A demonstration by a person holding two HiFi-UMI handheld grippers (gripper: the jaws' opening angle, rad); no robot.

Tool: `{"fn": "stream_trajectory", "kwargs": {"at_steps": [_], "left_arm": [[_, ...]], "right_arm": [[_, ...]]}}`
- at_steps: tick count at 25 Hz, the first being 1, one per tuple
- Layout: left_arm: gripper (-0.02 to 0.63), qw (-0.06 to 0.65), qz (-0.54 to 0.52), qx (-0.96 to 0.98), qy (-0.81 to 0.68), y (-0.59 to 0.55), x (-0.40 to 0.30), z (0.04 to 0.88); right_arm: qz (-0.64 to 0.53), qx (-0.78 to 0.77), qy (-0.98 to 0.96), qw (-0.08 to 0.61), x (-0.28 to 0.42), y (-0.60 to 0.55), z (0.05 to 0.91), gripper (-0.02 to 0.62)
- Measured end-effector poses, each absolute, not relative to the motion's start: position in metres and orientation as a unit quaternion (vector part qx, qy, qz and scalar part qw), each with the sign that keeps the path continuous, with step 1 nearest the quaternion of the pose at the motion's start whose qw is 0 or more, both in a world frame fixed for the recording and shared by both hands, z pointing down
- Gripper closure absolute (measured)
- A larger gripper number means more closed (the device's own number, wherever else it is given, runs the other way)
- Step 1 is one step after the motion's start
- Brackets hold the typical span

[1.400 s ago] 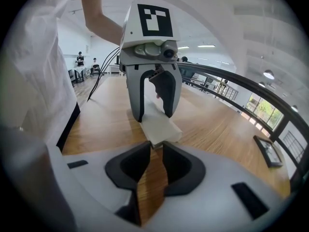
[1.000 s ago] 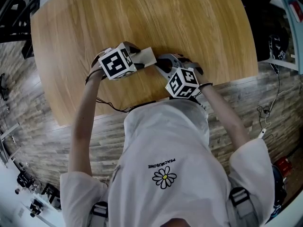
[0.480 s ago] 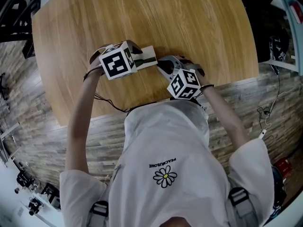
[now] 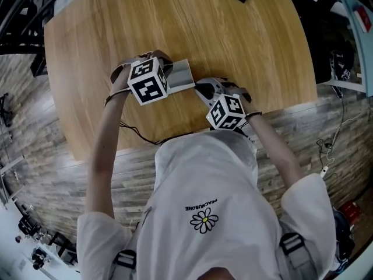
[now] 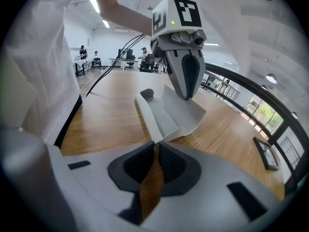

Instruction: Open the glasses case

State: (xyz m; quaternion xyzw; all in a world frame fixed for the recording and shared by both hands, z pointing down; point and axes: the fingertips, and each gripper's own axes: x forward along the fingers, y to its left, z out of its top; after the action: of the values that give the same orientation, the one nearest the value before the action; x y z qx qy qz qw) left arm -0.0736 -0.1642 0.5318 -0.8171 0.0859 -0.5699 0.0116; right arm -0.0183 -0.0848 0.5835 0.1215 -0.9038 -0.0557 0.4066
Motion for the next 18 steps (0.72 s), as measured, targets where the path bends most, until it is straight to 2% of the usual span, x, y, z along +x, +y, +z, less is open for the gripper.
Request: {"fn": "stream_trajectory", "kwargs": {"at_steps": [10,15,18], "left_arm": [[0.577,0.024,-0.558,-0.821,0.12,-0.177,-0.071,0.533],[0.497,0.019,-0.548,-0.826,0.13,-0.178,-0.07,0.523],[0.534,0.035,-0.526,-0.834,0.163,-0.19,-0.071,0.501]], "right_arm": [[-0.022,0.128,-0.91,0.395,-0.016,-0.085,0.574,0.555],[0.001,0.153,-0.913,0.379,-0.006,-0.098,0.551,0.537],[-0.008,0.19,-0.916,0.353,0.0,-0.121,0.523,0.543]]}}
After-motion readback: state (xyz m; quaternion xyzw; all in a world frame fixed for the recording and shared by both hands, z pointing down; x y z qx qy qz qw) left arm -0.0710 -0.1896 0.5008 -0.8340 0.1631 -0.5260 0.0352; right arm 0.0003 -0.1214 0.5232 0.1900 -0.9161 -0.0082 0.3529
